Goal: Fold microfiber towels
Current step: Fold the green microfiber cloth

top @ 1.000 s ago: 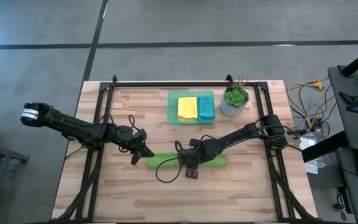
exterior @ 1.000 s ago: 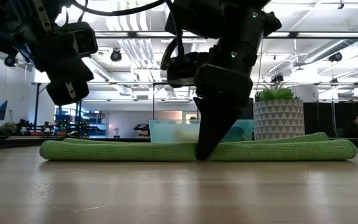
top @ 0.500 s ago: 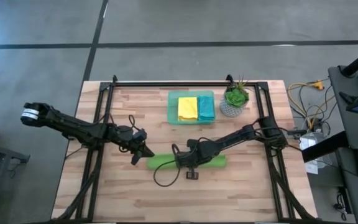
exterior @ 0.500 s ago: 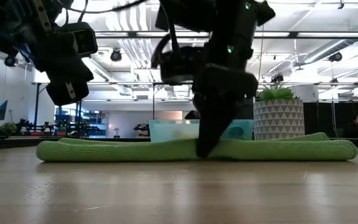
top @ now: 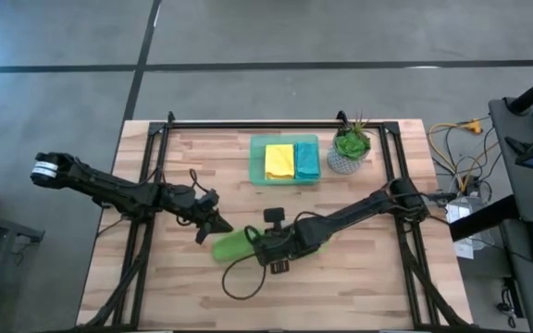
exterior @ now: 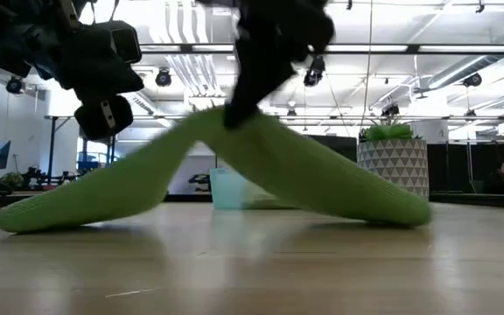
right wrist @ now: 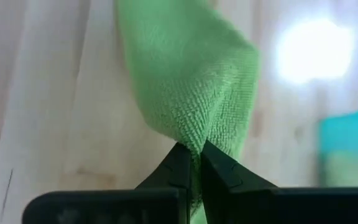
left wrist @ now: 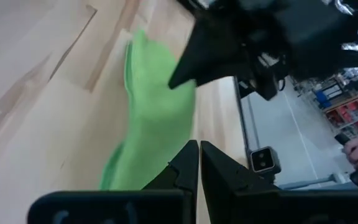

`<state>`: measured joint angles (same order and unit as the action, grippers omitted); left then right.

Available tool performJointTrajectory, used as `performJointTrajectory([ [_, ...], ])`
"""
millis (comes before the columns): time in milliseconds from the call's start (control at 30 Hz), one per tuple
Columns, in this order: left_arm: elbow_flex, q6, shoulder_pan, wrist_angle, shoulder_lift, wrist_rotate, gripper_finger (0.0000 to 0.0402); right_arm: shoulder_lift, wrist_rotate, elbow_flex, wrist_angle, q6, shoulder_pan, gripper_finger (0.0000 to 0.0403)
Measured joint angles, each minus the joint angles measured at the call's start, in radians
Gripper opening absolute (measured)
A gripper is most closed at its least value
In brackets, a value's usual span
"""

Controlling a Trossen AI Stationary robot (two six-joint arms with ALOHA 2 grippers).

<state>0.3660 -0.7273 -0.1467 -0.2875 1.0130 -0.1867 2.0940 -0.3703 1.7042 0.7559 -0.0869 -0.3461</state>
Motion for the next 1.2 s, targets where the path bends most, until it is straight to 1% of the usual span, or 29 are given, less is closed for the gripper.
performJointTrajectory([
  [133, 0.000, 0.000, 0.000, -0.050, -0.015, 0.000, 0.0002, -0.013, -0.096, 0.064, -0.004, 0.067, -0.021, 0.0009],
  [200, 0.002, 0.001, 0.000, -0.081, -0.037, 0.000, 0.0002, -0.018, -0.118, 0.097, -0.004, 0.095, -0.027, 0.0009],
  [300, 0.006, 0.004, 0.002, -0.156, -0.069, 0.000, 0.0002, -0.030, -0.165, 0.144, -0.003, 0.135, -0.033, 0.0009],
  [433, 0.006, 0.004, 0.007, -0.247, -0.119, 0.007, 0.0002, -0.051, -0.261, 0.205, -0.004, 0.198, -0.034, 0.0009],
  [533, 0.012, 0.003, 0.012, -0.262, -0.151, 0.013, 0.0002, -0.057, -0.327, 0.256, -0.004, 0.252, -0.031, 0.0009],
  [667, 0.033, 0.002, 0.016, -0.282, -0.199, 0.024, 0.0002, -0.057, -0.344, 0.325, -0.008, 0.302, -0.022, 0.0009],
  [800, 0.087, 0.031, 0.016, -0.281, -0.255, 0.046, 0.0002, -0.058, -0.419, 0.378, -0.037, 0.401, -0.021, 0.0009],
  [967, 0.191, 0.113, 0.016, -0.281, -0.324, 0.081, 0.0002, -0.058, -0.418, 0.460, -0.091, 0.528, -0.020, 0.0009],
  [1100, 0.299, 0.195, 0.016, -0.279, -0.353, 0.092, 0.0002, -0.058, -0.404, 0.520, -0.219, 0.640, -0.020, 0.0009],
  [1200, 0.385, 0.236, 0.016, -0.271, -0.360, 0.092, 0.0002, -0.058, -0.338, 0.584, -0.329, 0.694, -0.020, 0.0009],
])
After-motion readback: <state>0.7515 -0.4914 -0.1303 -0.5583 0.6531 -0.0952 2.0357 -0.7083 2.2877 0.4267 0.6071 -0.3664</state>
